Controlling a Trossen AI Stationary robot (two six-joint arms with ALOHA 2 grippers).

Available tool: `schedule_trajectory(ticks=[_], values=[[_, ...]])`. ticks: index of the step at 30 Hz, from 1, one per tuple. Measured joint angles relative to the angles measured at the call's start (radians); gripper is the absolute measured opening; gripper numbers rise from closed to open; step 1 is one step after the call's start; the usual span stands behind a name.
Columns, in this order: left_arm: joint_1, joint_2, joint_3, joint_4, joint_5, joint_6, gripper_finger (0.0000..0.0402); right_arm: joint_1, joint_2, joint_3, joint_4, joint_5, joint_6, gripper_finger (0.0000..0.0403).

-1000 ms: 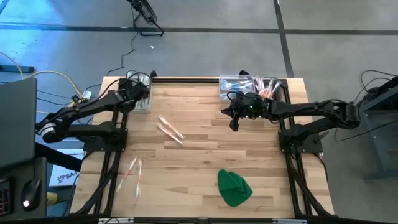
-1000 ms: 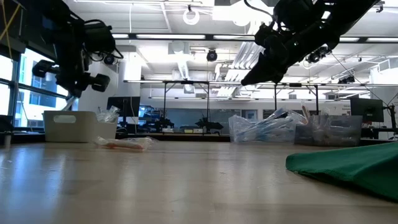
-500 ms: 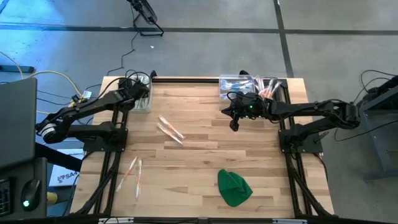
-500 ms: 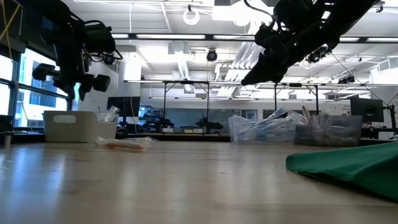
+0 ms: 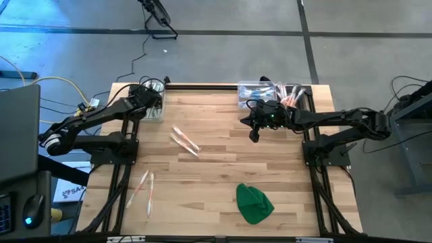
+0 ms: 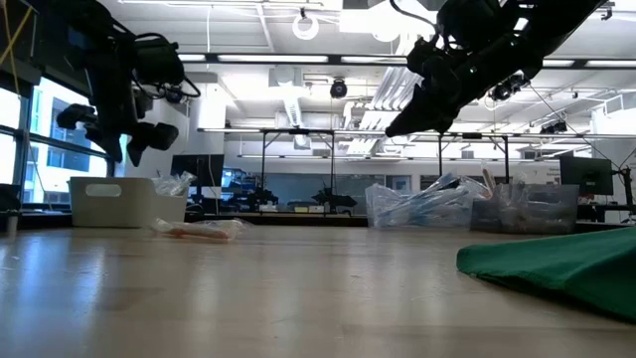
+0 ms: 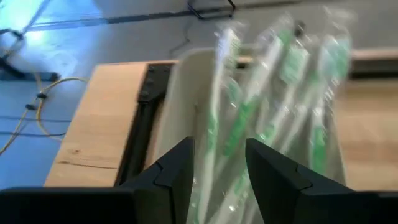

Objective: Pick & Place Toothbrushes
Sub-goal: Put the orange toothbrush into the black bin

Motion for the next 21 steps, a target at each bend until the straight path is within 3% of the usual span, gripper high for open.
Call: schedule_trajectory(ticks=[4,11,21], values=[[-0.038,0.000,0.000,0.000,0.076,0.114,0.0140,0.000,0.000,0.000,0.000,0.000,0.000,0.0004],[-0.213,0.000,0.000,0.001,0.097,0.281,0.0140,0.000,0.000,0.000,-0.001,-0.001,0.000,0.0004],[-0.453,0.000,0.000,0.001,0.335,0.364,0.0140,0.000,0.000,0.000,-0.001,-0.003,0.000,0.0004]])
